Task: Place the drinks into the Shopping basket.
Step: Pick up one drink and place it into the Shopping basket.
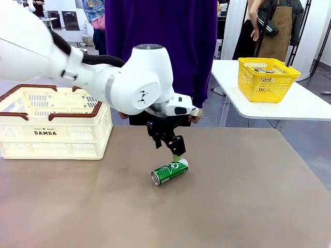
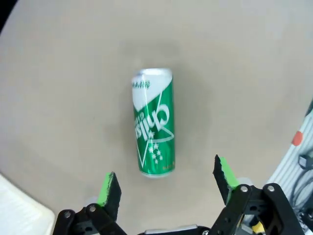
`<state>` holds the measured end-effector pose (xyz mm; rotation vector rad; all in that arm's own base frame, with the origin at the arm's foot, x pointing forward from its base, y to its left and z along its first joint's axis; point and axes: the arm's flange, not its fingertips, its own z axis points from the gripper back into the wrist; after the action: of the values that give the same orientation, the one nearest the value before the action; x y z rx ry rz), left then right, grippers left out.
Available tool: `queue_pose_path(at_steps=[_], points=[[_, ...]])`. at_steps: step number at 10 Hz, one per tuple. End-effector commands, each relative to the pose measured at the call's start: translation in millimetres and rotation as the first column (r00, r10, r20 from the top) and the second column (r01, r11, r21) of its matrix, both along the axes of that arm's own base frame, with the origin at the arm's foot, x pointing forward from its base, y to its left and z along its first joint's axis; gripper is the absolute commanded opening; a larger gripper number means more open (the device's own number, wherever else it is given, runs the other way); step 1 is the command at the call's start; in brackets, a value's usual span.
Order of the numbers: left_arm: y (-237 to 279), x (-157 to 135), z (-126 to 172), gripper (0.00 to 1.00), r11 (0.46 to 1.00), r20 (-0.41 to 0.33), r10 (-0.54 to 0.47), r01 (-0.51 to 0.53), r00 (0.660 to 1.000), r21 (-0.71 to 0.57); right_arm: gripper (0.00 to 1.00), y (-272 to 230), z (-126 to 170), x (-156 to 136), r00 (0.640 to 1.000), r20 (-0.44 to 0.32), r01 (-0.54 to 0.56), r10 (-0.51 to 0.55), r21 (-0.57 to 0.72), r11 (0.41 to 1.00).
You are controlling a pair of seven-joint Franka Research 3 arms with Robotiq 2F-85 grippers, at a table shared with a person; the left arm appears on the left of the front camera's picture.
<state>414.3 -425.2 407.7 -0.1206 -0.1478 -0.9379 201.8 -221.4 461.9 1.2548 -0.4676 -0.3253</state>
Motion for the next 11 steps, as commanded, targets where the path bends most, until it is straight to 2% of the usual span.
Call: queue_pose_path(at_steps=[1,6,7,8,11], points=[[-22,18,0,1.0,0.996,0.009,-0.09,0.09,0.996,0.025,1.0,-2,2,2,0.999,0.036,-0.002,0.002,0.007,1.0],[-21,31,-24,1.0,0.986,-0.054,-0.165,0.167,0.985,0.024,1.0,-2,2,2,0.999,0.036,-0.002,0.002,0.007,1.0],[-22,34,-34,1.0,0.984,-0.052,-0.174,0.176,0.983,0.038,1.0,-2,2,2,0.999,0.036,-0.002,0.002,0.007,1.0],[-21,38,-44,1.0,0.977,-0.008,-0.205,0.205,0.979,0.062,1.0,-2,2,2,0.999,0.036,-0.002,0.002,0.007,1.0],[-16,45,-74,1.0,0.971,-0.122,-0.221,0.23,0.968,0.066,1.0,-2,2,2,0.999,0.036,-0.002,0.002,0.007,1.0]])
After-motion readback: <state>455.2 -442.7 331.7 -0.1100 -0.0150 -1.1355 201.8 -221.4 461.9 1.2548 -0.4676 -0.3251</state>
